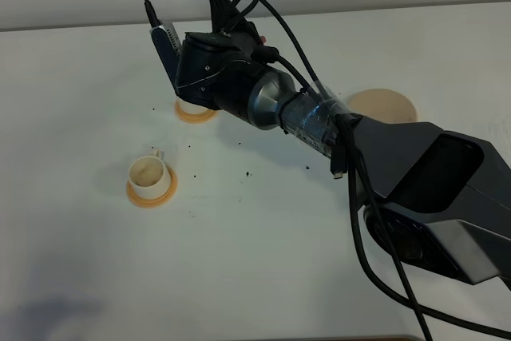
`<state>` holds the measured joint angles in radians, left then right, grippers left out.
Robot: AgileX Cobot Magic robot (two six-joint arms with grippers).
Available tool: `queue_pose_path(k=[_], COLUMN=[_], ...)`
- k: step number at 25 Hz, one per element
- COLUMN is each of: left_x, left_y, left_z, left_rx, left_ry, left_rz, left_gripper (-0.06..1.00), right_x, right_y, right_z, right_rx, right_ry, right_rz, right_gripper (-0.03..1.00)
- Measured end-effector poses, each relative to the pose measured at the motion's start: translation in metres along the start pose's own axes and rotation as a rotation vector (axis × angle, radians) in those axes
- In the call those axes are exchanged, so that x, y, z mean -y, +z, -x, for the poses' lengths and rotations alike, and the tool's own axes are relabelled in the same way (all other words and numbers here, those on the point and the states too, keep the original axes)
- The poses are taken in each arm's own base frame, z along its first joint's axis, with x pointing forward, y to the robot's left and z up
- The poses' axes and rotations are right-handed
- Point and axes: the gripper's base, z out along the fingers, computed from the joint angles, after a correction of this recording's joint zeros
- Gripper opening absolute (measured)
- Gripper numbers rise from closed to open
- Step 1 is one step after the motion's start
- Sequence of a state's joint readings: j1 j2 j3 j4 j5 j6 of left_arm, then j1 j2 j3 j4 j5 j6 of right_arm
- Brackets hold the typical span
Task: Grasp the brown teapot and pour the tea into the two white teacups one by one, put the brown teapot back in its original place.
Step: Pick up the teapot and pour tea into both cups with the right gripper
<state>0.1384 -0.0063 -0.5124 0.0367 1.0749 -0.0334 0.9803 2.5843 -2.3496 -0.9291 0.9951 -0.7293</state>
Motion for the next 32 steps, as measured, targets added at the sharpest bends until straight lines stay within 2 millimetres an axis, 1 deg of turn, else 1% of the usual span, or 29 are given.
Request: queue_pose_path(k=[20, 32], left_x=[0.0, 0.0], left_y=[0.0, 0.0], left_z=[0.0, 0.0], left_rx=[0.0, 0.0], left_ry=[0.0, 0.0], left_rz=[0.0, 0.0], left_gripper=[0.38, 0.38], right_x=[0.0036, 0.0055], right_y=[-0.0001, 0.0041], right_z=[-0.0019, -0.0066], right_rx=[-0.022, -0.025], right_ry=[-0.09, -0.138], right_rz=[-0.038, -0.048], right_gripper=[0.09, 0.09])
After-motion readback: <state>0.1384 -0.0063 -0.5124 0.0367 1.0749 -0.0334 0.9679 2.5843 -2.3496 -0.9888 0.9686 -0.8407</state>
